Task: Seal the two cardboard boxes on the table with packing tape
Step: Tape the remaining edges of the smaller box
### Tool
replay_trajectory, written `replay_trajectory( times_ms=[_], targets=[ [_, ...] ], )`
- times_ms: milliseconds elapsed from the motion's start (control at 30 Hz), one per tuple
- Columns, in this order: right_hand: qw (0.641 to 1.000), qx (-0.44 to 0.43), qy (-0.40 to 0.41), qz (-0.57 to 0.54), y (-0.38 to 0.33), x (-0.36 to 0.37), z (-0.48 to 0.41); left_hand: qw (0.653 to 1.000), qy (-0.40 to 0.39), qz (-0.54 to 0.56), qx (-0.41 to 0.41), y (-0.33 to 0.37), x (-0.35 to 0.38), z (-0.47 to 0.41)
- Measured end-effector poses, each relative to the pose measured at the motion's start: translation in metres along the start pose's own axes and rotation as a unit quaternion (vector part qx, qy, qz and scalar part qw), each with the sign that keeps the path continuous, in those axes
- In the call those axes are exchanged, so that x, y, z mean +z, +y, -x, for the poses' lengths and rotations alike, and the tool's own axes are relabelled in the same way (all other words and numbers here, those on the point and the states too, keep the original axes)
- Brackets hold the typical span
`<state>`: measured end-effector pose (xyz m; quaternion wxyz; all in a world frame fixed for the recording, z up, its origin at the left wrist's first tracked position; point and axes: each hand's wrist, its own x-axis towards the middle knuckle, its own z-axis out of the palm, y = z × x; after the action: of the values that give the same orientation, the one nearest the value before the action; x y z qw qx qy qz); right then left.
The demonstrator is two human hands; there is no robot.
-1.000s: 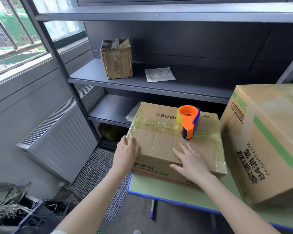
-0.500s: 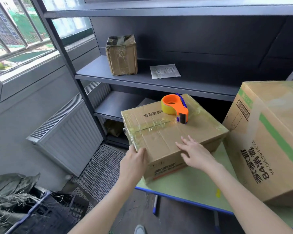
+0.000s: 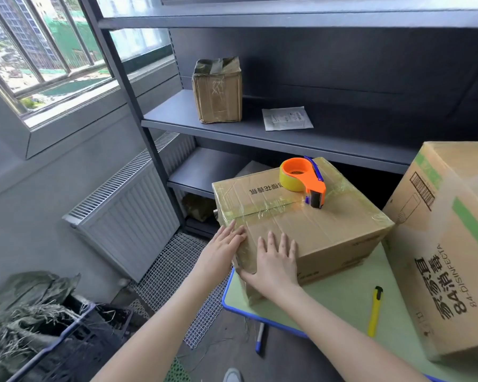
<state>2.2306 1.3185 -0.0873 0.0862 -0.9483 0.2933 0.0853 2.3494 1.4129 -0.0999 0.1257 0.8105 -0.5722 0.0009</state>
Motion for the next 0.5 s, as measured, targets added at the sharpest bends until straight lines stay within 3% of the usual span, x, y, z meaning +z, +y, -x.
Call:
replay_trajectory(
  times_ms=[100, 200, 433, 500],
  targets=[
    [1.0, -0.021, -0.006, -0.004, -0.001, 0.0, -0.001, 1.0, 0.0, 0.005, 0.02, -0.002, 0.001, 0.003],
    [0.995, -0.095, -0.018, -0.031, 0.008, -0.006, -0.002, 0.999, 0.0, -0.003, 0.044, -0.002, -0.001, 0.003],
    [0.977, -0.191, -0.05, -0.082, 0.066, -0.009, 0.014, 0.989, -0.074, -0.126, 0.008, -0.006, -0.003, -0.023],
    [0.974, -0.199, -0.078, -0.081, 0.089, -0.015, 0.018, 0.995, -0.029, -0.081, 0.043, -0.002, 0.0, -0.022]
  ],
)
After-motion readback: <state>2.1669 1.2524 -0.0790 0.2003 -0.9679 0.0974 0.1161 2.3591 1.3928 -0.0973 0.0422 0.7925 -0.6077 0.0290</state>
